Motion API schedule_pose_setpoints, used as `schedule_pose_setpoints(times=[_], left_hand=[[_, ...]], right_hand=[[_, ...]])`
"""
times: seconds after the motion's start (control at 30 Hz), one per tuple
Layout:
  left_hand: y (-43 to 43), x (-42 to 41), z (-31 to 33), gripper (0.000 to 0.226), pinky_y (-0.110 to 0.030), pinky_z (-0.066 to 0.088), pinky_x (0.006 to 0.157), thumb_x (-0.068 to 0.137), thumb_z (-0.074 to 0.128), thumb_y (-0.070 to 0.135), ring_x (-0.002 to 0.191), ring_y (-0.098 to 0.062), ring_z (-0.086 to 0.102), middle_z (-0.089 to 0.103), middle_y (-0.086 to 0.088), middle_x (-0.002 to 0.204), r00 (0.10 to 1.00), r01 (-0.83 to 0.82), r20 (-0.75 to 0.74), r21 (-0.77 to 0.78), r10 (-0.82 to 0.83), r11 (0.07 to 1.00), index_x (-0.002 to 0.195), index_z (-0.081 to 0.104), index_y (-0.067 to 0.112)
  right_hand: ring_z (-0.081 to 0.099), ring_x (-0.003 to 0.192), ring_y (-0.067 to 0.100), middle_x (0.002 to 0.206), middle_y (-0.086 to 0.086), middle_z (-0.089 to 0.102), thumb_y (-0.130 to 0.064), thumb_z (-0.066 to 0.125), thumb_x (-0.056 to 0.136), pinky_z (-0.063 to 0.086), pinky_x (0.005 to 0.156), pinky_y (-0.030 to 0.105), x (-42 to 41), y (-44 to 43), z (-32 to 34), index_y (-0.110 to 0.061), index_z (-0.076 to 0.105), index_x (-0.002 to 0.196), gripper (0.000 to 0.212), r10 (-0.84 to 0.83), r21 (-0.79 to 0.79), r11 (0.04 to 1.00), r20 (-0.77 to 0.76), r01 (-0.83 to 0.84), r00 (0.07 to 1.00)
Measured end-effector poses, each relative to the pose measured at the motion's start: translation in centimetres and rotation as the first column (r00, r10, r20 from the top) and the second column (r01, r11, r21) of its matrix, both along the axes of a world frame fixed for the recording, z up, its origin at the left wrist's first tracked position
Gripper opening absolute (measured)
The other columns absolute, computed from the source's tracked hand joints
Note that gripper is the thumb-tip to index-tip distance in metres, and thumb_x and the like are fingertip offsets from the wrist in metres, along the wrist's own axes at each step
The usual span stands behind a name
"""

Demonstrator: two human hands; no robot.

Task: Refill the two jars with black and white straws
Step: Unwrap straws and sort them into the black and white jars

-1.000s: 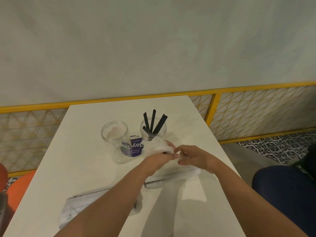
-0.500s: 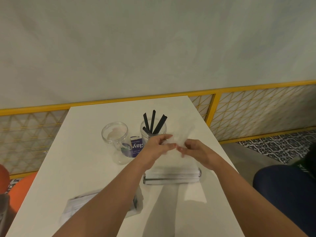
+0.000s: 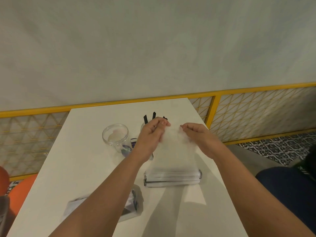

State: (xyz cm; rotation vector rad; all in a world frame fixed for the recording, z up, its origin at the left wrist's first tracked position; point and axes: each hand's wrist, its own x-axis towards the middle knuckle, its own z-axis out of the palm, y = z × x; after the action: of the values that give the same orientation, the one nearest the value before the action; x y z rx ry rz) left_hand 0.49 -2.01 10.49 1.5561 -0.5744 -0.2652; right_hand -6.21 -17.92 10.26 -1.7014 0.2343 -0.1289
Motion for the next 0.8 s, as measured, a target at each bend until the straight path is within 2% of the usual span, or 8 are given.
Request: schedule_pose_setpoints(times=[0.1, 0.2, 0.33, 0.4, 0.47, 0.57, 0.7, 0.8], left_hand=[[1.2, 0.5, 0.5, 0.031, -0.011, 0.034, 0.055, 0.098, 0.042, 0.027, 0.050, 0.001, 0.038, 0.046, 0.014, 0.054, 0.999, 0.028, 0.015, 0.125, -0.030, 0.992, 0.074, 0.057, 0.016], [2.3, 1.0, 0.6, 0.037, -0.024, 0.043, 0.077, 0.096, 0.045, 0.035, 0.067, -0.004, 0.053, 0.057, 0.011, 0.064, 0.992, 0.130, -0.042, 0.269, -0.123, 0.954, 0.068, 0.058, 0.014], [3.0, 0.7, 1.3, 0.044, -0.024, 0.037, 0.061, 0.091, 0.052, 0.043, 0.048, 0.001, 0.045, 0.046, 0.006, 0.053, 0.950, 0.264, -0.045, 0.650, -0.310, 0.713, 0.058, 0.055, 0.015], [2.9, 0.4, 1.7, 0.048, -0.028, 0.038, 0.069, 0.088, 0.053, 0.049, 0.065, -0.012, 0.051, 0.052, -0.006, 0.071, 0.935, 0.256, -0.034, 0.755, -0.353, 0.604, 0.061, 0.060, 0.010], [2.3, 0.1, 2.3, 0.054, -0.029, 0.037, 0.072, 0.087, 0.054, 0.051, 0.079, -0.019, 0.049, 0.049, -0.012, 0.088, 0.956, 0.210, -0.002, 0.701, -0.293, 0.681, 0.071, 0.062, -0.001], [0.4, -0.4, 2.7, 0.042, -0.024, 0.031, 0.062, 0.089, 0.052, 0.049, 0.078, -0.016, 0.045, 0.047, -0.008, 0.085, 0.996, 0.032, 0.055, 0.496, -0.068, 0.868, 0.080, 0.060, 0.009], [-1.2, -1.0, 0.4, 0.043, -0.026, 0.037, 0.054, 0.092, 0.054, 0.035, 0.056, -0.018, 0.050, 0.054, 0.000, 0.058, 0.968, -0.075, 0.230, 0.646, -0.101, 0.760, 0.061, 0.058, 0.007], [-1.1, -1.2, -1.8, 0.020, -0.033, 0.051, 0.079, 0.091, 0.057, 0.024, 0.085, -0.023, 0.064, 0.071, -0.006, 0.089, 0.952, -0.091, 0.275, 0.674, -0.135, 0.734, 0.091, 0.070, 0.008]], right_hand=[[0.048, 0.057, 0.003, 0.065, -0.009, 0.058, -0.013, 0.055, 0.092, 0.039, 0.057, 0.014, -0.2, -0.5, 0.1, -0.012, 0.063, 0.078, 0.016, 0.050, -0.037, 0.998, 0.000, -0.050, 0.999], [0.050, 0.057, 0.006, 0.066, -0.002, 0.054, -0.011, 0.055, 0.092, 0.045, 0.055, 0.014, -0.1, -0.8, 0.3, -0.012, 0.059, 0.076, 0.016, -0.076, 0.071, 0.995, 0.040, 0.073, 0.996], [0.058, 0.056, 0.008, 0.064, 0.001, 0.057, -0.008, 0.052, 0.093, 0.045, 0.065, 0.027, 0.4, -0.6, 0.4, -0.013, 0.054, 0.075, 0.019, -0.209, 0.174, 0.964, 0.035, 0.200, 0.977], [0.059, 0.057, 0.010, 0.065, 0.003, 0.058, -0.007, 0.052, 0.093, 0.043, 0.066, 0.028, 0.6, -0.4, 0.5, -0.013, 0.055, 0.075, 0.019, -0.225, 0.214, 0.954, 0.033, 0.213, 0.974], [0.054, 0.062, 0.012, 0.068, 0.005, 0.054, -0.005, 0.050, 0.094, 0.045, 0.065, 0.025, 0.6, 0.0, 0.7, -0.012, 0.055, 0.078, 0.019, -0.212, 0.256, 0.947, 0.051, 0.192, 0.976], [0.045, 0.061, 0.011, 0.064, 0.002, 0.046, -0.006, 0.046, 0.096, 0.042, 0.061, 0.019, 0.7, 0.6, 0.7, -0.013, 0.057, 0.085, 0.017, -0.169, 0.225, 0.963, 0.063, 0.151, 0.984], [0.041, 0.061, 0.011, 0.065, -0.004, 0.046, -0.014, 0.046, 0.097, 0.037, 0.059, 0.021, 0.7, 0.9, 0.4, -0.018, 0.060, 0.094, 0.015, -0.159, 0.130, 0.980, 0.059, 0.151, 0.985], [0.039, 0.059, 0.012, 0.059, -0.013, 0.049, -0.018, 0.052, 0.095, 0.036, 0.059, 0.023, 0.3, 0.5, 0.3, -0.022, 0.062, 0.091, 0.011, -0.180, 0.053, 0.983, 0.066, 0.177, 0.981]])
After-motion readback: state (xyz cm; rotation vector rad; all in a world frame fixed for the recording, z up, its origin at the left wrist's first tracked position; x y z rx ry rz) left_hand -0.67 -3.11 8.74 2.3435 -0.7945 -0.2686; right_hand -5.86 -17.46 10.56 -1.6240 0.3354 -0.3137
